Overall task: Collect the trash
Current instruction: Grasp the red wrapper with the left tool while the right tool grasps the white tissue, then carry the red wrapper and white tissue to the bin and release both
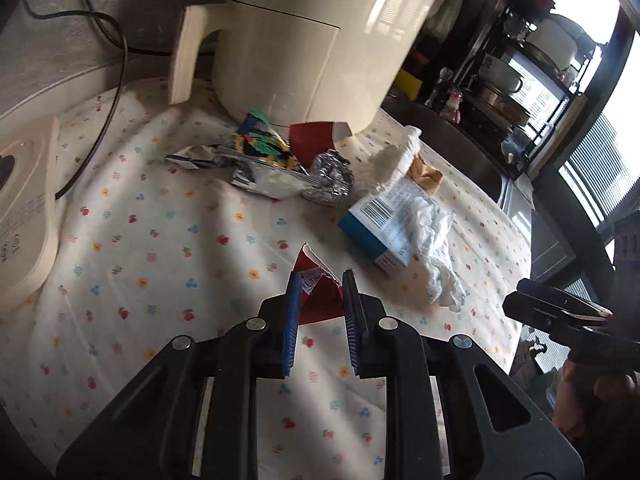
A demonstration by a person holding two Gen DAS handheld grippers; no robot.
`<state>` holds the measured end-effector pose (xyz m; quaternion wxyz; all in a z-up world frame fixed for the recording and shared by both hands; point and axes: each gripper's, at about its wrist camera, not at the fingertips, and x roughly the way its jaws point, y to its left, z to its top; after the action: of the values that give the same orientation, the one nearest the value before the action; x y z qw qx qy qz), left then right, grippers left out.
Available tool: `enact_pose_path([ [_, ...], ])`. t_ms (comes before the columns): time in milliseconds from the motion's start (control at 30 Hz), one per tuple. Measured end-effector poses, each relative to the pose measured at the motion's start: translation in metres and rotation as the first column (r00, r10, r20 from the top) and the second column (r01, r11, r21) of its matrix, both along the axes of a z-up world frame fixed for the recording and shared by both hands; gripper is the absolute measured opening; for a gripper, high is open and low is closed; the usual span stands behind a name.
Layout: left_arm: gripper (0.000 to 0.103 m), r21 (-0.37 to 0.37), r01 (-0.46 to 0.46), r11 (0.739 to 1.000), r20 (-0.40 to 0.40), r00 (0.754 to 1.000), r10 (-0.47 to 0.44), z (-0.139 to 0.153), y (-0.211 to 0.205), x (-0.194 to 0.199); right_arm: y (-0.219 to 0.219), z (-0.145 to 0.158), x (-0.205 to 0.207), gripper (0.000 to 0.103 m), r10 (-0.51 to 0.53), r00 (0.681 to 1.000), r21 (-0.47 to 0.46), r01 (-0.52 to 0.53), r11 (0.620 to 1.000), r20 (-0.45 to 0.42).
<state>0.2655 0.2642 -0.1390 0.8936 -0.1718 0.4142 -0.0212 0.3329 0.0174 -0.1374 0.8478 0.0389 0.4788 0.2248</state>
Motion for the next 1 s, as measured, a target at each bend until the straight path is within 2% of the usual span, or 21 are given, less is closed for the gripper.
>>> enact_pose_path([
  [133,0.021,-0.017,-0.062,0.998,0.014,0.998,0.063,0.001,0.021,-0.009,0.029,-0.005,0.013,0.081,0.050,0.999,-0.036,-0.050,0.998,-0.016],
  [200,0.021,-0.021,-0.086,0.996,0.016,0.996,0.086,0.000,0.027,-0.014,0.042,-0.011,0.019,0.075,0.064,0.998,-0.077,-0.065,0.995,-0.017],
  [233,0.021,-0.022,-0.097,0.995,0.017,0.995,0.098,-0.001,0.030,-0.017,0.048,-0.016,0.023,0.065,0.078,0.996,-0.092,-0.081,0.992,-0.033],
  [267,0.021,-0.024,-0.107,0.994,0.017,0.994,0.107,-0.001,0.031,-0.018,0.053,-0.023,0.025,0.035,0.093,0.994,-0.098,-0.099,0.990,-0.063],
  [300,0.021,-0.027,-0.116,0.993,0.019,0.993,0.117,-0.001,0.032,-0.021,0.056,-0.028,0.028,0.015,0.103,0.990,-0.102,-0.113,0.988,-0.099],
  [333,0.021,-0.030,-0.124,0.992,0.021,0.992,0.125,-0.001,0.033,-0.024,0.056,-0.028,0.027,0.009,0.096,0.991,-0.104,-0.106,0.989,-0.097],
  [467,0.021,-0.029,-0.138,0.990,0.033,0.990,0.139,0.005,0.032,-0.031,0.051,-0.014,0.015,0.008,0.128,0.991,-0.084,-0.132,0.988,-0.046],
  [667,0.021,-0.023,-0.100,0.995,0.070,0.992,0.101,0.020,0.010,-0.027,0.021,-0.002,0.004,0.008,0.101,0.994,-0.059,-0.103,0.993,-0.028],
  [1000,0.021,-0.026,0.070,0.997,0.065,0.996,-0.068,0.023,-0.062,-0.008,-0.053,0.008,-0.015,0.008,-0.025,0.999,-0.031,0.024,0.999,-0.024],
])
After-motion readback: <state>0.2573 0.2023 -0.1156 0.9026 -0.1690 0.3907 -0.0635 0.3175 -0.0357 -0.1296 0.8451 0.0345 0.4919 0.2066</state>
